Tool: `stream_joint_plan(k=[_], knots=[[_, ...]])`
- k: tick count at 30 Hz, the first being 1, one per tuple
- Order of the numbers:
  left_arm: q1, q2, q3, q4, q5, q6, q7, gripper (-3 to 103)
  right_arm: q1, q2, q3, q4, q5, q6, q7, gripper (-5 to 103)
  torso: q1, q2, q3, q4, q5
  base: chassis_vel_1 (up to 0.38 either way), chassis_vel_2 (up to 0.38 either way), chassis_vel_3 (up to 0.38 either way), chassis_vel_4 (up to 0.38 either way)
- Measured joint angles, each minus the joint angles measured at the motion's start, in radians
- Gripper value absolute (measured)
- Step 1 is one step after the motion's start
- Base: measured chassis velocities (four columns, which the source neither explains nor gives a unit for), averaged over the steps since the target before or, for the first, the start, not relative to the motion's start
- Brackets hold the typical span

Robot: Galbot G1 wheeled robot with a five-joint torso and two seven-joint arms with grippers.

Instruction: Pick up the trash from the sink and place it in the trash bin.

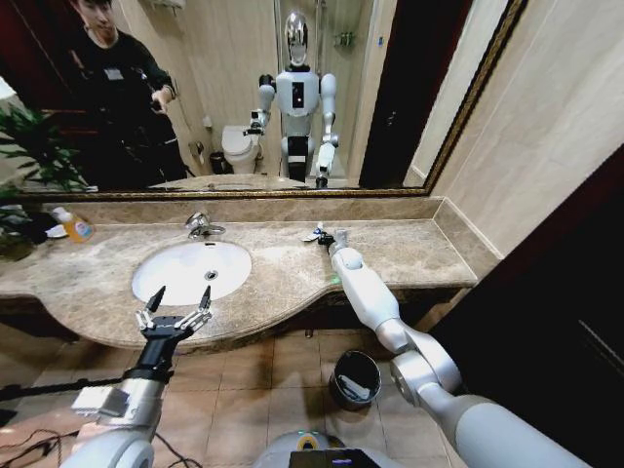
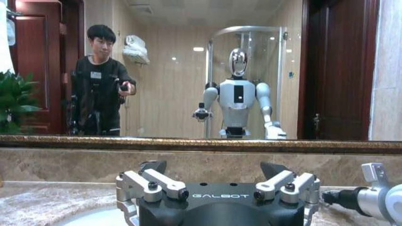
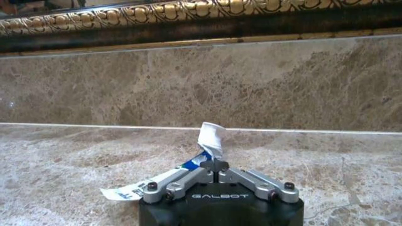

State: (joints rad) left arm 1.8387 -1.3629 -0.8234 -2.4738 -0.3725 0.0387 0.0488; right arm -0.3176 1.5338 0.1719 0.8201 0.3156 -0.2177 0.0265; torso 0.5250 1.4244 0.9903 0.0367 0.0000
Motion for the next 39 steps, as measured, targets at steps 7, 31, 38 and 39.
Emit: stream_joint_plan(k=[7,31,38,39], knots=[[0.000,0.000,0.000,0.000,0.000,0.000,0.000,100,-0.015,-0.009,-0.013,0.022,0.001,0.018,0.004,0,0.000,0.000,0.000,0.0002,0.0002,0.000,0.000,0.000,0.000],[0.000,0.000,0.000,0.000,0.000,0.000,0.000,100,-0.471,-0.363,0.093,0.834,0.170,-0.077,-0.068,0,0.000,0.000,0.000,0.0001,0.0002,0.000,0.000,0.000,0.000],[0.000,0.000,0.000,0.000,0.000,0.000,0.000,100,-0.770,-0.426,0.249,1.003,0.221,0.081,-0.204,0,0.000,0.000,0.000,0.0002,0.0002,0.000,0.000,0.000,0.000],[0.000,0.000,0.000,0.000,0.000,0.000,0.000,100,-0.770,-0.426,0.249,1.003,0.221,0.081,-0.204,0,0.000,0.000,0.000,0.0002,0.0002,0.000,0.000,0.000,0.000]])
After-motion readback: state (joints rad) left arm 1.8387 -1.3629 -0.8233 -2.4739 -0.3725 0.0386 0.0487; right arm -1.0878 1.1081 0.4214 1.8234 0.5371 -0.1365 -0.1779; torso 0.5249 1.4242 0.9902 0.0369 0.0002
